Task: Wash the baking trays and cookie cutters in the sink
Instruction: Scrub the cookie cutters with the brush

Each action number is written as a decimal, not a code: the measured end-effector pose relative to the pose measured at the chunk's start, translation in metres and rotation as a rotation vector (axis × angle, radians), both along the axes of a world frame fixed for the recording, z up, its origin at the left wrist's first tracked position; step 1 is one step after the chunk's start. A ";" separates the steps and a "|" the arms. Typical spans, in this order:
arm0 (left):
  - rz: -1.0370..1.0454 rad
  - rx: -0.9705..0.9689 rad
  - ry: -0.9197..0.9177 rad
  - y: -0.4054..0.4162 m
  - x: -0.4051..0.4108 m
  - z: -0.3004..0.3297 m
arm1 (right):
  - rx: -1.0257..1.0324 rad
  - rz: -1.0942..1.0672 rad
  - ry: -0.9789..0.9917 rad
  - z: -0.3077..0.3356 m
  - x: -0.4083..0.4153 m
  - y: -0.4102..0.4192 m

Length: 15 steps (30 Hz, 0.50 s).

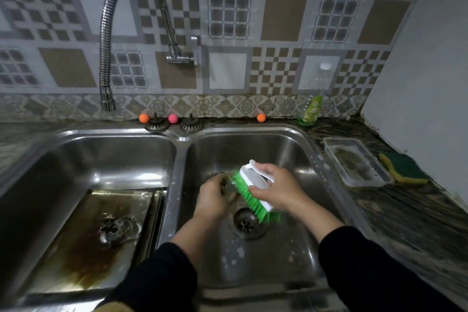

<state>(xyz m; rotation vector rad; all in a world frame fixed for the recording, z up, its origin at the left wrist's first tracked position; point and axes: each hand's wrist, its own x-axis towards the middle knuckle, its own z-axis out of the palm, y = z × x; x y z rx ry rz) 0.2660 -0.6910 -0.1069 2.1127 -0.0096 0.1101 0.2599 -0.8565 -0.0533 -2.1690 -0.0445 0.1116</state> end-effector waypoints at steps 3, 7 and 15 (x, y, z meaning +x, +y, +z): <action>-0.019 -0.225 0.123 0.000 -0.002 0.002 | 0.056 -0.079 -0.028 0.002 0.004 0.002; 0.008 -0.773 0.321 -0.012 -0.008 0.016 | 0.169 -0.136 -0.039 0.005 0.001 0.013; -0.023 -0.968 0.411 -0.003 0.000 0.026 | 0.069 -0.125 -0.076 0.008 -0.007 0.017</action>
